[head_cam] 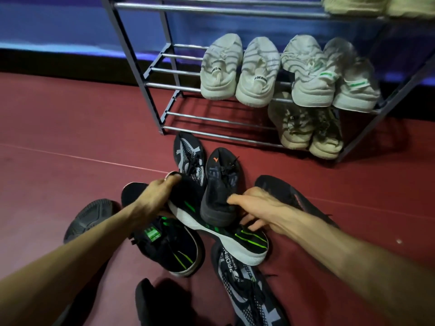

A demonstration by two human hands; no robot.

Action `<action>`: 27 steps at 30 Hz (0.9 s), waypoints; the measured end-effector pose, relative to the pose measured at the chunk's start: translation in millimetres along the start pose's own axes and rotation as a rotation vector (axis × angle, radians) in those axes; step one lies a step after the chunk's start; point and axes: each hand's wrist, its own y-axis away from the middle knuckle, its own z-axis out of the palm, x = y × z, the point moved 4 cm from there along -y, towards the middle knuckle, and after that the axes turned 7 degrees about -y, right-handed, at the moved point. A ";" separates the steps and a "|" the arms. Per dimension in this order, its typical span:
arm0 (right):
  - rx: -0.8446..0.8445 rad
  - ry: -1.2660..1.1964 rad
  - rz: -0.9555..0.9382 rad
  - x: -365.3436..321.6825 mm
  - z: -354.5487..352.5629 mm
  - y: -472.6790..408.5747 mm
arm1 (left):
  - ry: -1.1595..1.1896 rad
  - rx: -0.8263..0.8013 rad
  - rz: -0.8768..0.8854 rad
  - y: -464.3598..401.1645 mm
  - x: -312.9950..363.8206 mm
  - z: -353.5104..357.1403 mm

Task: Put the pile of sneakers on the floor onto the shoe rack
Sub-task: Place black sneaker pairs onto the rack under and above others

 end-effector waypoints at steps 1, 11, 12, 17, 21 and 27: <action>0.045 0.018 -0.016 -1.1 1.7 -1.3 | -0.024 -0.062 0.034 3.5 -0.9 5.5; 0.554 0.508 -0.245 -15.4 -55.1 12.9 | 0.274 -0.059 0.177 -11.8 7.6 -30.0; 0.577 0.505 -0.380 -21.1 -47.2 20.1 | 0.286 -0.055 0.180 -14.7 8.5 -31.5; -0.002 0.522 -0.339 -20.2 17.8 24.7 | 0.348 -0.022 0.162 -16.5 13.8 -25.0; 0.033 0.453 -0.415 -26.0 31.1 24.8 | 0.440 0.006 0.100 -11.4 18.2 -17.8; 0.206 0.264 -0.394 -49.7 72.9 12.2 | 0.031 -0.131 -0.035 46.2 -7.6 0.2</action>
